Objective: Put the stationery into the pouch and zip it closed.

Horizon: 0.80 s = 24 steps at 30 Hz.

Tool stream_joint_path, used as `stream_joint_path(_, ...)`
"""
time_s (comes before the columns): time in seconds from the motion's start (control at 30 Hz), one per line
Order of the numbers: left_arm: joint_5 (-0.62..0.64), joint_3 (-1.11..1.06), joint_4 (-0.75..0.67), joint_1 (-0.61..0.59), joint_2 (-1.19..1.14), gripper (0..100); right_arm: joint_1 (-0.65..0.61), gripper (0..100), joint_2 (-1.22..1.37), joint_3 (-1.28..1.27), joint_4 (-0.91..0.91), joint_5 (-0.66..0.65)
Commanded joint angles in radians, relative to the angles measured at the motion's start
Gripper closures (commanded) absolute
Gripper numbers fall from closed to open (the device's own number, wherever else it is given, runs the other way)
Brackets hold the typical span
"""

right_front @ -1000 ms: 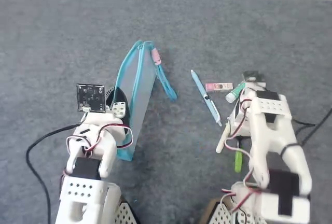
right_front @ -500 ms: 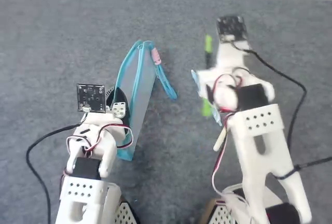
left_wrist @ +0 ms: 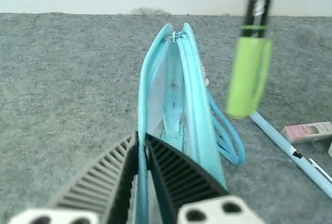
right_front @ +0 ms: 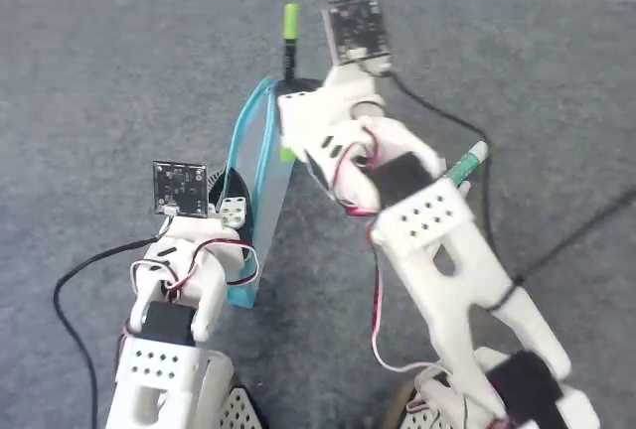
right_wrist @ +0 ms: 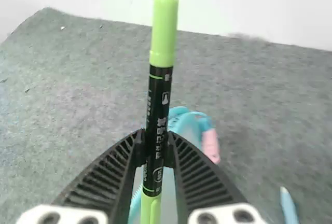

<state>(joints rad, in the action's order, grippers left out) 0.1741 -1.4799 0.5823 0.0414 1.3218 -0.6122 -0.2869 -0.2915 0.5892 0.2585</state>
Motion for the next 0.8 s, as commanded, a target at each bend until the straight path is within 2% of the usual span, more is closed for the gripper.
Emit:
stream_joint_path(0.0, 0.015, -0.025, -0.006, 0.017, -0.003, 99, -0.016, 99.2, 0.033, 0.064, -0.130, 0.051)
stream_joint_path(0.27, 0.015, -0.025, -0.006, 0.017, -0.006, 99, -0.035, 99.2, 0.134, 0.071, -0.248, 0.055)
stream_joint_path(0.5, 0.015, -0.025, -0.008, 0.018, -0.006, 99, -0.010, 99.2, 0.087, 0.166, -0.177, 0.054)
stream_joint_path(0.77, 0.015, -0.025, -0.008, 0.018, -0.008, 99, -0.025, 99.2, 0.093, 0.175, -0.223, 0.054)
